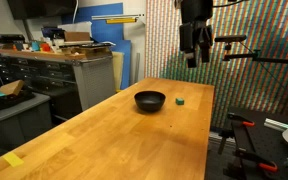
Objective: Put the block in the bowl
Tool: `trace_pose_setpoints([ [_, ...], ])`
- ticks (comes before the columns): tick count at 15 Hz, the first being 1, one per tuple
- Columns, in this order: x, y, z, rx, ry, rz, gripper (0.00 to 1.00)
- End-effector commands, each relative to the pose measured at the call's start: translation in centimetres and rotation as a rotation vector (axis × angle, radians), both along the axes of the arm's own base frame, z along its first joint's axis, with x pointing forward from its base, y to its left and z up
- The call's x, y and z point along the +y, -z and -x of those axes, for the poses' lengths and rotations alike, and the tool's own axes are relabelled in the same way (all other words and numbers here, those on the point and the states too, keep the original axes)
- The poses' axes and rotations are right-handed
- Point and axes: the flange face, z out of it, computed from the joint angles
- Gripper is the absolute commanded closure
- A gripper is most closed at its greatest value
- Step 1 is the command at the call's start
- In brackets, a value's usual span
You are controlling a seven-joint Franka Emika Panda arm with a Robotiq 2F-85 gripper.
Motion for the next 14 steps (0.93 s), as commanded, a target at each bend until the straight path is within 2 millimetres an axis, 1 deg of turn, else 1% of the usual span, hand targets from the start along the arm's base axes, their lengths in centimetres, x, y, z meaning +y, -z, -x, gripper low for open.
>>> trace_pose_setpoints([
  [1, 0.0, -0.1, -0.1, -0.002, 0.000, -0.001, 0.00],
  [4, 0.1, -0.5, -0.2, -0.010, -0.001, -0.003, 0.00],
  [9, -0.1, -0.4, -0.2, -0.019, 0.014, 0.013, 0.00],
  [11, -0.6, -0.1, -0.3, -0.048, 0.042, 0.063, 0.00],
  [14, -2.1, 0.1, -0.5, -0.088, 0.100, 0.121, 0.00],
])
